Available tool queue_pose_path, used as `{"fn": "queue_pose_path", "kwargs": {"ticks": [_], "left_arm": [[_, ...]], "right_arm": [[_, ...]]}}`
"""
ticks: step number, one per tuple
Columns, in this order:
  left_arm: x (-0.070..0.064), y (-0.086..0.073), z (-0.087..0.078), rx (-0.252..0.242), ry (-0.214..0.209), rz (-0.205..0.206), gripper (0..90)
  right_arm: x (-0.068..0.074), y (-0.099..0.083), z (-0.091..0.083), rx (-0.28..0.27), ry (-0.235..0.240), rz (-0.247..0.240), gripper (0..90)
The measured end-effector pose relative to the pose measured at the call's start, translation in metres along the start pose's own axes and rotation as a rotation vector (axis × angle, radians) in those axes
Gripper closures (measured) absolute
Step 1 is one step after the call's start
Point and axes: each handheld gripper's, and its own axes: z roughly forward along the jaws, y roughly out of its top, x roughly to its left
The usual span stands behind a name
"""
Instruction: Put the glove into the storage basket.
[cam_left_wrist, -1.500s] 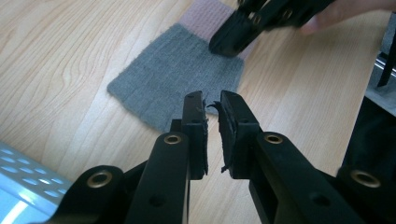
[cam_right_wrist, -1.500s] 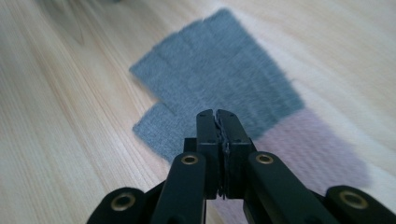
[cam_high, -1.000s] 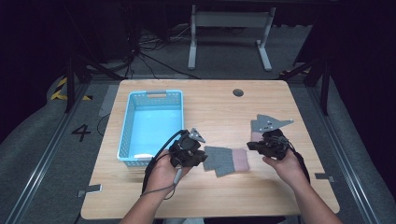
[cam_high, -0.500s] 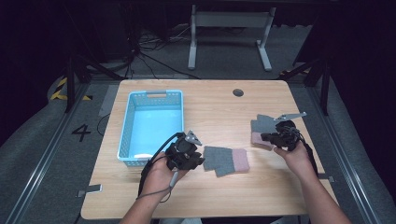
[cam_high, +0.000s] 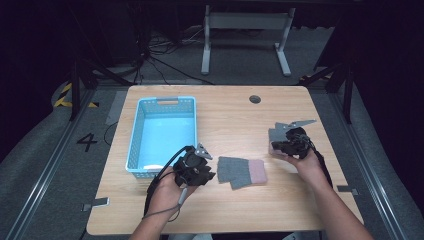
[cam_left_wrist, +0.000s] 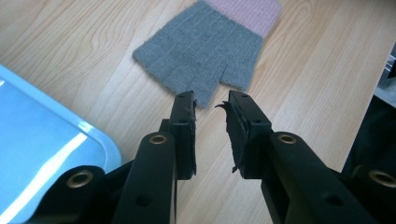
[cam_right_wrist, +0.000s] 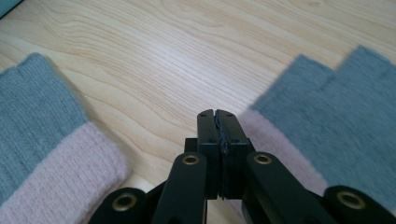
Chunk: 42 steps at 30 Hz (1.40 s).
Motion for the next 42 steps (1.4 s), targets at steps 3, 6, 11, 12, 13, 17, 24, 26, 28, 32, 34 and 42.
{"fn": "queue_pose_path", "kwargs": {"ticks": [3,6,11,12,13,17,24,26,28,32,34,42], "left_arm": [[0.000,-0.002,-0.001,0.002,0.005,-0.004,72.6],[0.001,-0.005,-0.003,0.003,0.012,-0.017,72.6],[0.001,-0.006,-0.004,0.000,0.014,-0.018,72.3],[0.001,-0.006,-0.004,0.000,0.014,-0.018,72.3],[0.001,-0.006,-0.004,-0.004,0.016,-0.018,72.3],[0.002,-0.002,-0.002,-0.001,0.009,-0.008,72.3],[0.000,0.007,0.003,-0.001,-0.006,0.017,72.1],[-0.001,0.010,0.005,-0.006,-0.011,0.025,72.2],[-0.001,0.012,0.006,-0.003,-0.015,0.033,72.1],[-0.001,0.016,0.010,0.001,-0.024,0.045,72.2],[-0.002,0.019,0.012,0.000,-0.031,0.050,72.1],[-0.002,0.022,0.013,0.003,-0.037,0.059,72.1]], "right_arm": [[0.003,0.003,0.005,0.015,0.006,-0.006,89.0],[0.008,0.007,0.015,0.031,0.020,-0.018,89.0],[0.008,0.006,0.021,0.060,0.014,-0.019,89.0],[0.008,0.006,0.021,0.060,0.014,-0.019,89.0],[0.007,0.006,0.021,0.064,0.013,-0.015,89.0],[0.003,0.001,0.019,0.075,-0.001,0.000,89.0],[-0.004,-0.009,0.009,0.083,-0.027,0.021,88.9],[-0.007,-0.013,0.006,0.086,-0.033,0.037,89.0],[-0.010,-0.017,0.003,0.086,-0.043,0.047,88.9],[-0.015,-0.021,-0.001,0.084,-0.052,0.065,88.9],[-0.019,-0.025,-0.005,0.079,-0.061,0.073,88.9],[-0.028,-0.031,-0.011,0.082,-0.072,0.107,89.0]]}}
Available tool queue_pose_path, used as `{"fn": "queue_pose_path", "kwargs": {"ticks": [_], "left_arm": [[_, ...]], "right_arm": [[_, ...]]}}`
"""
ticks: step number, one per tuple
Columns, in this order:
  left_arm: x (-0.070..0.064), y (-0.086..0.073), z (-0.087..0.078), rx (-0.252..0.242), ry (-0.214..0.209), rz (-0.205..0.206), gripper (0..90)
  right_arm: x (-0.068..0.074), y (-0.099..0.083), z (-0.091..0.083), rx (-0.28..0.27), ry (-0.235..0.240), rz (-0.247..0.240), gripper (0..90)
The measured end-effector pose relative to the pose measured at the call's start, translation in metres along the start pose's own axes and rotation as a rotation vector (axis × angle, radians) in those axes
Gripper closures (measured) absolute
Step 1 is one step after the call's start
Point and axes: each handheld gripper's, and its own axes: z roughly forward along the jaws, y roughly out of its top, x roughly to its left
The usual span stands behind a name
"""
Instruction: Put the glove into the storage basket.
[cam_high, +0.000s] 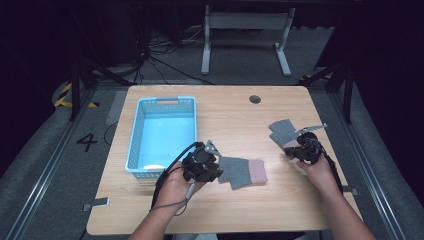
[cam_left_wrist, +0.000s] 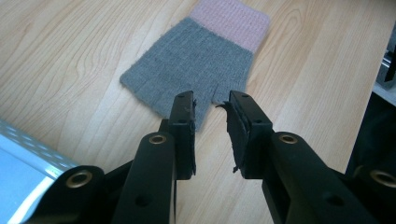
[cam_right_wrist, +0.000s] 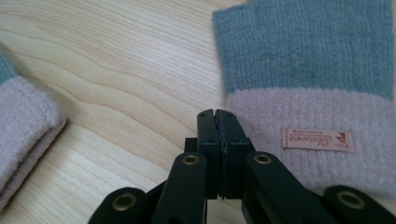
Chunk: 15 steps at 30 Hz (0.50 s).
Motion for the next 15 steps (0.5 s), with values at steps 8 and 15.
{"fn": "queue_pose_path", "kwargs": {"ticks": [8,15], "left_arm": [[0.001,0.002,0.000,-0.006,0.001,0.001,71.9],[0.002,0.001,-0.003,-0.018,0.003,-0.014,71.2]], "right_arm": [[0.008,0.004,-0.010,-0.041,0.031,-0.020,85.8],[0.011,0.018,-0.023,-0.092,0.056,-0.017,75.4]]}}
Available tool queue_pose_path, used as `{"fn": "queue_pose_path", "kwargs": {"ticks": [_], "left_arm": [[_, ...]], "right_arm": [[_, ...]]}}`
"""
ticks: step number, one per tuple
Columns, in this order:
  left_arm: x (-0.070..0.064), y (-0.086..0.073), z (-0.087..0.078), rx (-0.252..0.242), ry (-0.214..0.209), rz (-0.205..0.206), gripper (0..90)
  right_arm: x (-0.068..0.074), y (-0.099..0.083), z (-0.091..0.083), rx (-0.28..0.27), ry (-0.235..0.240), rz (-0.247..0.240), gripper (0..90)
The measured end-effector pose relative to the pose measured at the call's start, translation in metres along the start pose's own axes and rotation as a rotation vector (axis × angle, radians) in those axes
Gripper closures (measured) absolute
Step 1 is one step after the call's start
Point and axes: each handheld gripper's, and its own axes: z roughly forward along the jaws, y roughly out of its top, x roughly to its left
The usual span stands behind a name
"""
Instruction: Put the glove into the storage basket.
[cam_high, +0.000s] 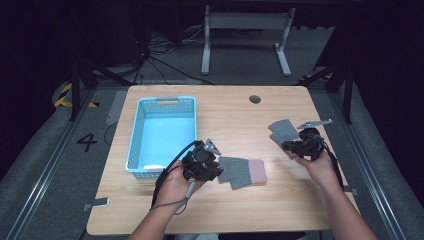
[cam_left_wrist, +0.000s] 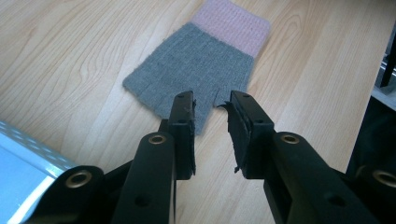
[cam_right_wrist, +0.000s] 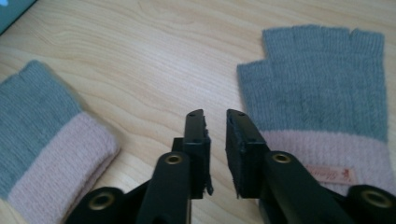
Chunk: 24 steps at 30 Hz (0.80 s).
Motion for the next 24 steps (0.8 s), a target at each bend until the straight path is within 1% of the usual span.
{"fn": "queue_pose_path", "kwargs": {"ticks": [1,2,4,6,8,9,10,11,12,16,17,18,20,21,22,24], "left_arm": [[0.000,0.000,0.000,0.000,0.000,0.000,71.1],[0.000,0.000,-0.001,-0.001,0.004,0.001,71.2],[0.001,0.000,-0.003,0.000,0.003,-0.001,71.1],[0.002,0.000,-0.005,-0.012,0.009,0.000,70.5],[0.002,-0.001,-0.005,-0.011,0.007,-0.003,69.8],[0.002,-0.001,-0.005,-0.011,0.007,-0.003,69.1],[0.003,-0.001,-0.005,-0.010,0.006,-0.009,68.4],[0.004,-0.002,-0.005,-0.013,0.005,-0.012,68.4],[0.005,-0.002,-0.006,-0.014,0.005,-0.010,67.7],[0.005,-0.002,-0.008,-0.023,0.006,-0.014,66.0],[0.005,-0.002,-0.008,-0.023,0.006,-0.014,65.7],[0.005,-0.002,-0.008,-0.025,0.004,-0.019,65.2],[0.005,-0.002,-0.008,-0.026,0.003,-0.020,64.4],[0.005,-0.002,-0.008,-0.026,0.003,-0.020,63.9],[0.006,-0.003,-0.009,-0.028,0.001,-0.021,63.3],[0.006,-0.003,-0.009,-0.026,-0.005,-0.021,62.9]], "right_arm": [[0.000,0.000,0.000,0.000,0.000,0.000,75.4],[-0.001,0.009,-0.001,-0.001,-0.015,-0.011,72.5],[-0.003,0.016,-0.002,0.012,-0.025,-0.016,69.7],[-0.006,0.023,-0.002,0.015,-0.041,-0.011,66.3],[-0.010,0.029,-0.003,0.015,-0.055,-0.018,64.4],[-0.010,0.029,-0.003,0.015,-0.055,-0.018,64.4],[-0.014,0.033,-0.002,0.027,-0.075,-0.018,62.2],[-0.014,0.033,-0.002,0.027,-0.075,-0.018,62.2],[-0.019,0.037,0.002,0.040,-0.093,-0.020,61.1],[-0.028,0.040,0.010,0.060,-0.117,-0.011,56.9],[-0.028,0.040,0.010,0.060,-0.117,-0.011,56.9],[-0.034,0.040,0.016,0.068,-0.124,0.004,53.1],[-0.039,0.040,0.020,0.073,-0.134,0.009,47.2],[-0.039,0.040,0.020,0.073,-0.134,0.009,47.2],[-0.046,0.040,0.025,0.084,-0.142,0.014,44.0],[-0.052,0.038,0.029,0.093,-0.152,0.028,42.8]]}}
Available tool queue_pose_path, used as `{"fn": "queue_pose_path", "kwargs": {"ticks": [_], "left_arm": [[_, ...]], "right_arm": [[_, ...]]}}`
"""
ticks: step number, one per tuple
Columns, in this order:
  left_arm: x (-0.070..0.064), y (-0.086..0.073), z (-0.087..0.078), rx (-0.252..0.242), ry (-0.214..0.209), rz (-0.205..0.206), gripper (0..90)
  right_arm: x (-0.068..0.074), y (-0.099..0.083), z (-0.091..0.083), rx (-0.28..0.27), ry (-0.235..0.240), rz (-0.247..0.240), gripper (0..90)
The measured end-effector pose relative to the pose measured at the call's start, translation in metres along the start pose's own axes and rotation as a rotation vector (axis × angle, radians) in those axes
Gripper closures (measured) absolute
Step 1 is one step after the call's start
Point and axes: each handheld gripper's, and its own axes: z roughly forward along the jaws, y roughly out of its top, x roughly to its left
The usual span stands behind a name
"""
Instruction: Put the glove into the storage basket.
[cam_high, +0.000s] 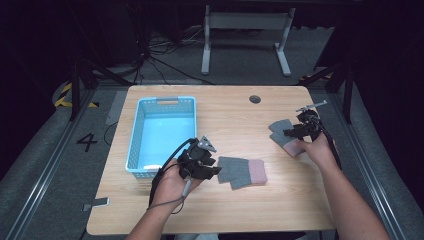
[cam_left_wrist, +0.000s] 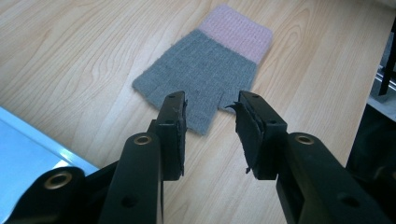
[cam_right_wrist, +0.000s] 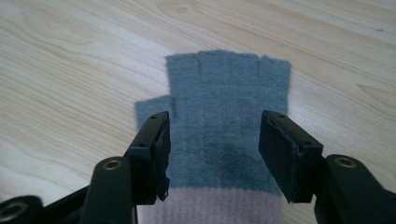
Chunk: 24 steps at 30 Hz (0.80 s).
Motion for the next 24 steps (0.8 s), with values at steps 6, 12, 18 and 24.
{"fn": "queue_pose_path", "kwargs": {"ticks": [6,12,18,24], "left_arm": [[0.001,-0.001,0.000,-0.001,0.001,-0.003,62.4],[0.001,-0.001,0.000,0.002,0.001,-0.004,62.3],[0.000,-0.001,0.001,0.001,-0.001,-0.004,62.0],[0.000,-0.001,0.001,0.003,-0.003,-0.006,62.0]], "right_arm": [[-0.011,-0.003,0.012,0.040,-0.009,0.030,41.0],[-0.009,-0.005,0.018,0.072,0.006,0.022,40.5],[-0.001,-0.007,0.024,0.100,-0.008,-0.005,40.7],[0.000,-0.008,0.025,0.100,-0.019,-0.012,44.4]]}}
